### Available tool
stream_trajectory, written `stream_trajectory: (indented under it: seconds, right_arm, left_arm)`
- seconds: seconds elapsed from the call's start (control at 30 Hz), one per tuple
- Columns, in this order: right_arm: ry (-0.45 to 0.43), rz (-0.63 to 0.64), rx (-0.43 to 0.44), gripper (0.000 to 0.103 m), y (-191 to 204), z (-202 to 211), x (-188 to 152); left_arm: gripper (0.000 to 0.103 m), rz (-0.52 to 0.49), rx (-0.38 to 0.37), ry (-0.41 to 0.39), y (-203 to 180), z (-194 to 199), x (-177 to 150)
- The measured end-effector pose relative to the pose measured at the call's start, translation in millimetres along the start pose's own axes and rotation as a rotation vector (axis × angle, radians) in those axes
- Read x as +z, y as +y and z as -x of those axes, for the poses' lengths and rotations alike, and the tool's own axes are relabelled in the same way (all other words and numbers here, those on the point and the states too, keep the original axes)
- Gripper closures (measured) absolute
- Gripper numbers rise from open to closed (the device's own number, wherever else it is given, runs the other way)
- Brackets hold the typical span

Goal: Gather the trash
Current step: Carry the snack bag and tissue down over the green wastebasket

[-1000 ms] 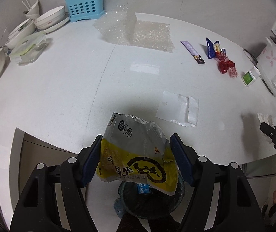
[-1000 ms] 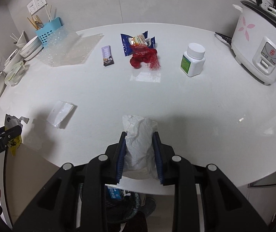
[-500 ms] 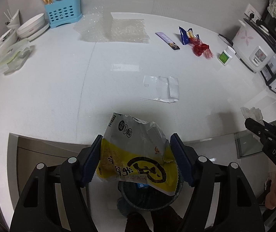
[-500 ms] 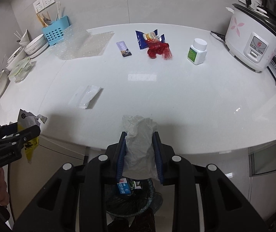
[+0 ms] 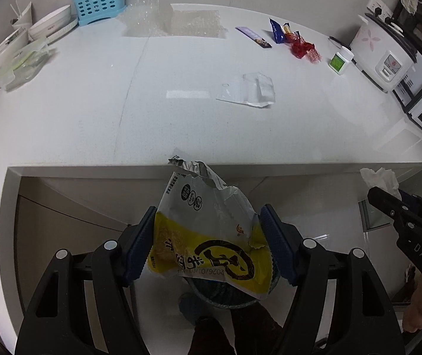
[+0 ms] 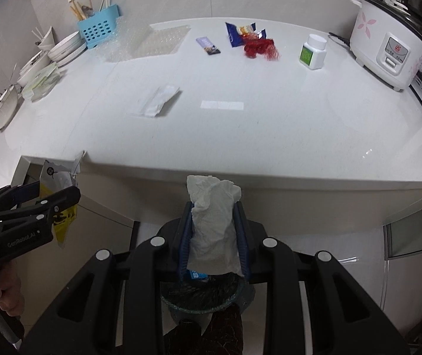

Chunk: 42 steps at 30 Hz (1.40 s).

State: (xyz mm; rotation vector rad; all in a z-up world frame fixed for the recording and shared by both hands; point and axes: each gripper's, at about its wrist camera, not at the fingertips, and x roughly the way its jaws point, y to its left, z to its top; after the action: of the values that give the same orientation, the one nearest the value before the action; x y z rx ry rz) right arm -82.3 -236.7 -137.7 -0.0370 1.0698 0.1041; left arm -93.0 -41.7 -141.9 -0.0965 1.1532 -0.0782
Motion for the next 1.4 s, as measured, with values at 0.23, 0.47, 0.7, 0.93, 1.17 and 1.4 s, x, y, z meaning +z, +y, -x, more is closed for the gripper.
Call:
stream_trajectory:
  seconds: [0.23, 0.47, 0.7, 0.93, 1.17, 1.4]
  right_arm:
    - [0.049, 0.021, 0.015, 0.078, 13.9, -20.4, -28.9]
    - [0.099, 0.049, 0.028, 0.077, 20.7, -51.8, -55.2]
    - [0.141, 0.054, 0.043, 0.077, 19.6, -81.6, -72.5]
    - [0.188, 0.059, 0.049, 0.077, 16.6, -111.4, -87.4]
    - [0.232, 0.059, 0.059, 0.077, 13.0, -132.5, -99.8]
    - [0.245, 0.065, 0.077, 0.068, 15.5, -138.1, -99.9]
  left_arm:
    - [0.034, -0.012, 0.000, 0.022, 3.5, -24.6, -26.1]
    - [0.034, -0.006, -0.008, 0.065, 5.9, -53.9, -50.3]
    - [0.034, -0.020, -0.015, 0.072, -1.9, -74.2, -62.7]
    - [0.034, -0.016, -0.019, 0.131, -8.4, -102.7, -73.6]
    - [0.034, -0.012, -0.007, 0.174, -9.5, -121.5, -81.1]
    - [0.034, -0.008, -0.001, 0.184, -15.8, -128.7, -72.7]
